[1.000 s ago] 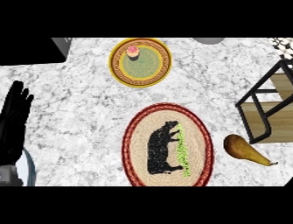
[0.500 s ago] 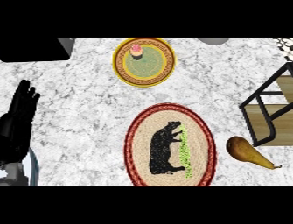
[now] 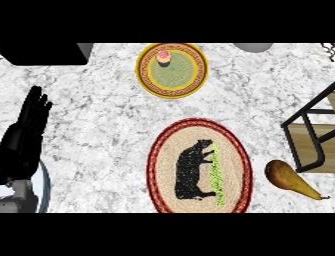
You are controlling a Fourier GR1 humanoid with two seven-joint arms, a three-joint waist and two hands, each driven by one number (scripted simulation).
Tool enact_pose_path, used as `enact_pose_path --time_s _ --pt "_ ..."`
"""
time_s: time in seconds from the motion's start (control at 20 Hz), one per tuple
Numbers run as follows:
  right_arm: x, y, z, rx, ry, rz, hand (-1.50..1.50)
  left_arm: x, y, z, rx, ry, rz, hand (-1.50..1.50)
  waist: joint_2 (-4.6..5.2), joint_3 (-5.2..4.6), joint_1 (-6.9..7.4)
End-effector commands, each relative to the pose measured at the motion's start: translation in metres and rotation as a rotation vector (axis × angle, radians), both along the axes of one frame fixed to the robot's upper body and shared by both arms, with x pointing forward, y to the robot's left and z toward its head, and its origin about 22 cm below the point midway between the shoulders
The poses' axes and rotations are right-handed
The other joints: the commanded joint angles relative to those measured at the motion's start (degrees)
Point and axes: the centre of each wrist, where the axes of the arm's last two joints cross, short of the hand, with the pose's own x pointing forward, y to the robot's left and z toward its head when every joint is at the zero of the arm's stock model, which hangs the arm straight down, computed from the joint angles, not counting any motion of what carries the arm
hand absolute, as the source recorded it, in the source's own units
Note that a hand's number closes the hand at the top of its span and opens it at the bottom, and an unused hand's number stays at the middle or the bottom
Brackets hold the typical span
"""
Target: Pick the lemon from the placemat and place it in the tiered shelf
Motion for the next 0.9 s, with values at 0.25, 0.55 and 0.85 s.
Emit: enact_pose_path --time_s 0.25,0.55,0.85 --pt "0.052 -0.041 -0.005 0.027 -0.052 -0.054 1.50 0.009 -0.013 0.004 0.010 0.004 -0.012 0.00 0.16 0.02 0.78" --pt "0.096 -0.050 -0.050 0.015 -0.096 -0.037 1.50 -0.002 -0.006 0.003 -0.007 0.008 -0.022 0.00 0.15 0.04 0.95" --pt "0.135 -0.053 -0.089 0.031 -0.127 -0.057 1.50 0.000 -0.019 -0.001 -0.002 -0.010 -0.017 0.00 0.22 0.05 1.14"
